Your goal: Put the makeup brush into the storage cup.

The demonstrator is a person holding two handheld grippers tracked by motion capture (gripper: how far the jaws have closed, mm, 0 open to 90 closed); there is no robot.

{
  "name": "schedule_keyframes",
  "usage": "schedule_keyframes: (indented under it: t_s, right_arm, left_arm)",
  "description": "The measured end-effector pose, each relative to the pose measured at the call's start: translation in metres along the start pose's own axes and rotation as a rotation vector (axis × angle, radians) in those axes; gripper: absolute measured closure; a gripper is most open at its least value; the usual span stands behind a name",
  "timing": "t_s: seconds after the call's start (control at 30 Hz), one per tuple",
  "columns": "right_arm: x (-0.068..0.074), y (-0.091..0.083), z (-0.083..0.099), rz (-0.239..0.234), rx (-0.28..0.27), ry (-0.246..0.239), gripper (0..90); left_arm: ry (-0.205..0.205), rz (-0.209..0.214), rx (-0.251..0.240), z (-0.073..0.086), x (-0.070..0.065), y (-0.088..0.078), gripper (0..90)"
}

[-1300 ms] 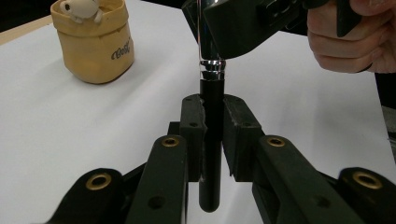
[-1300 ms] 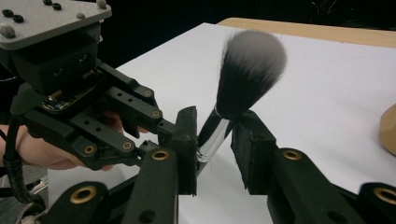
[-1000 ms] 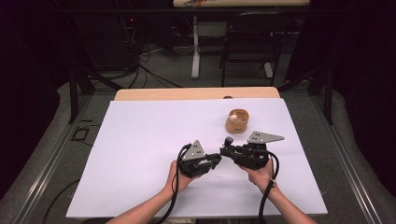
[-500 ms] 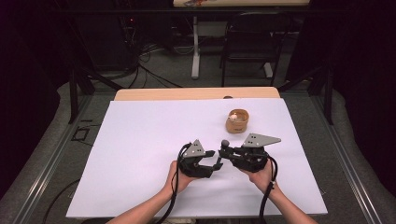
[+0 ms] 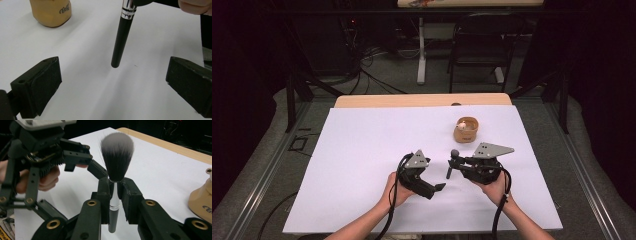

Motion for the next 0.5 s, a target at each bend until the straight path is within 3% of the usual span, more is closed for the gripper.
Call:
schedule_keyframes:
  t_s: [0.17,0.5]
  right_arm:
    - [0.0,0.0,0.0,0.006,0.007,-0.003,77.8]
    - [0.001,-0.003,-0.001,0.02,0.017,-0.018,77.8]
  left_arm:
    - [0.013,0.015,0.002,0.003,0.002,-0.01,0.2]
    - [0.052,0.005,0.01,0.012,0.003,-0.027,0.2]
Point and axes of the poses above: each handheld gripper's, and its own axes: y roughly forward along the jaws, z roughly out of its underside, x roughly to its left, the point moved 2 cm from there along y, roughly forward along the jaws, and after that the axes turned 9 degrees about x, right-handed, at the moved point
